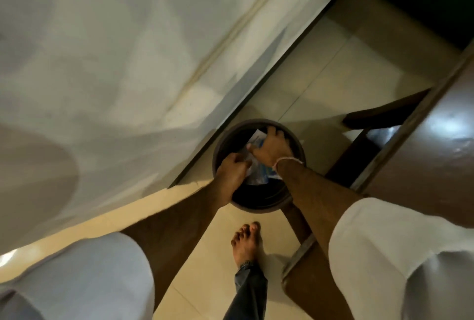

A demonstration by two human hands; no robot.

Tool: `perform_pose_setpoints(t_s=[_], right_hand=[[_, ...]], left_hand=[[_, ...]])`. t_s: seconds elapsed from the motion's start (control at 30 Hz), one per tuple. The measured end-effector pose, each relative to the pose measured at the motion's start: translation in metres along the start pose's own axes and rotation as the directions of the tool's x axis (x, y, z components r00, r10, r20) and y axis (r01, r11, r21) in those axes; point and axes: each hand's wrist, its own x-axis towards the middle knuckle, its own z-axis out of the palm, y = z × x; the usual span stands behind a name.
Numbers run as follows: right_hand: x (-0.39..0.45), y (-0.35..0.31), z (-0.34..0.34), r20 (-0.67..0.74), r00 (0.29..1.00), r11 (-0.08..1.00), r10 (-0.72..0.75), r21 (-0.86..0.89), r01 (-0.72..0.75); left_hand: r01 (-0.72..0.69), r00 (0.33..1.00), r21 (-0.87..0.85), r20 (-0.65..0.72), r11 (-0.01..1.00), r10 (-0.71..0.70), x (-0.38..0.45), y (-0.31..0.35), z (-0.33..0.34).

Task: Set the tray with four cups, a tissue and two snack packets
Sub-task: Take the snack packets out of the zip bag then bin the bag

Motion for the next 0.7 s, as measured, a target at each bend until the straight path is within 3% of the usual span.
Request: perform_pose_setpoints(t_s=[0.33, 0.5, 0.7], right_hand=[[-0.14, -0.059, -0.173, -0.158, 0.982, 0.981, -0.108, 0.142, 0.131], [-0.216, -0.083, -0.273, -0.296, 0.946, 0.972, -0.133, 0.15, 0.184], [-0.329, -0.1, -0.385, -0.475, 0.869, 0.968, -0.139, 0.119, 0.22]], left_hand=[[-0.273, 0.95, 0.175, -0.105, 0.946, 0.294, -0.159, 0.16, -0.013], [-0.43, 0.88, 0.279, -0.082, 0.859, 0.468, -0.255, 0.253, -0.016], [-0.643, 0.724, 0.38, 0.017, 0.665, 0.69, -0.377, 0.345, -0.002]])
